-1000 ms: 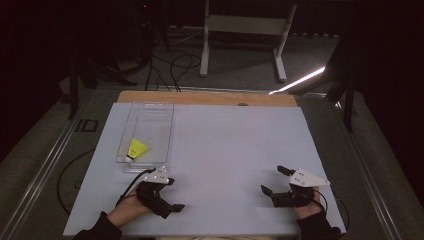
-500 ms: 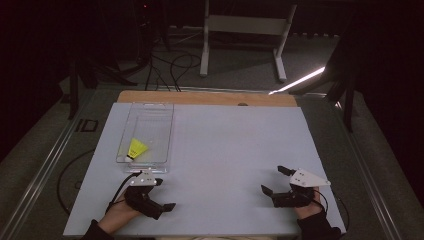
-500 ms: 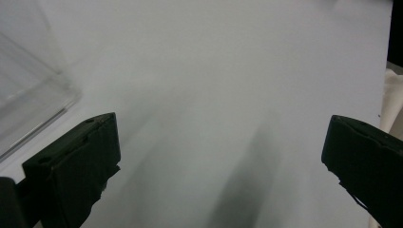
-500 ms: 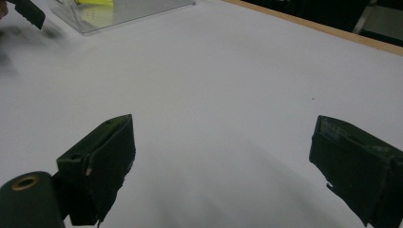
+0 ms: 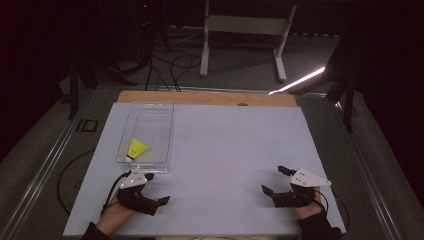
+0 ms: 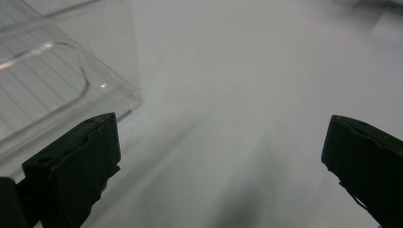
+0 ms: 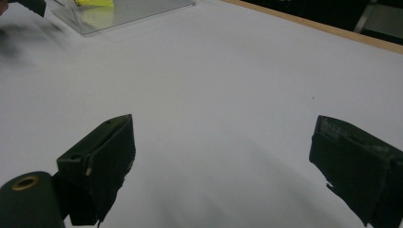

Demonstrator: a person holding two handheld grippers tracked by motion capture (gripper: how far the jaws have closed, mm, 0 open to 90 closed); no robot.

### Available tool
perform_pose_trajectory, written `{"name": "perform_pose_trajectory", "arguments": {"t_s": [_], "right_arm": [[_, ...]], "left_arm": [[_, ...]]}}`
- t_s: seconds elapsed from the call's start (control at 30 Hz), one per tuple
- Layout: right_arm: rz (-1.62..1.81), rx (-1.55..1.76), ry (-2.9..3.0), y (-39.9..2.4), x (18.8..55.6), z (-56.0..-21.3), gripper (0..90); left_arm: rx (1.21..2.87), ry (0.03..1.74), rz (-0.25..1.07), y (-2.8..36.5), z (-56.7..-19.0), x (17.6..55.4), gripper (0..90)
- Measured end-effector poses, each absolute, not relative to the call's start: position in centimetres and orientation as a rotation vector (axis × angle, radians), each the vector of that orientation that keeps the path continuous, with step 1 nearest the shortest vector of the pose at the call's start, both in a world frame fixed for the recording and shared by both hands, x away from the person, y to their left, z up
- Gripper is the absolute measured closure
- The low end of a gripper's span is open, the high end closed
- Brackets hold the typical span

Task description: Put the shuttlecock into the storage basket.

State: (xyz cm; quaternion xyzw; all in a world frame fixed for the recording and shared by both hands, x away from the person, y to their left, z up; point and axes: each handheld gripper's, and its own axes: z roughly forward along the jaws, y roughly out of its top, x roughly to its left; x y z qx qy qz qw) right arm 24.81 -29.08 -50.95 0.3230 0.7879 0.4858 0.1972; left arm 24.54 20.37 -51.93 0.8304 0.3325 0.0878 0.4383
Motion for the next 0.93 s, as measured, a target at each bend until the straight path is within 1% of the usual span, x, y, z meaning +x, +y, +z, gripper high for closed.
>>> {"name": "perform_pose_trajectory", "arguments": {"t_s": [0.03,0.23,0.43,0.93], "right_arm": [[1.363,0.905,2.205,-29.07,24.81,-50.97,8.1],[1.374,0.914,2.208,-29.15,24.88,-51.1,8.1],[1.38,0.929,2.214,-29.14,24.94,-51.23,8.1],[1.378,0.936,2.218,-29.15,25.0,-51.28,8.1]], "left_arm": [[2.058,0.825,0.25,20.44,-51.97,24.5,0.0],[2.02,0.825,0.29,20.67,-51.84,24.4,0.0],[2.007,0.804,0.273,20.57,-51.84,24.33,0.0],[1.998,0.816,0.241,20.52,-51.94,24.48,0.0]]}}
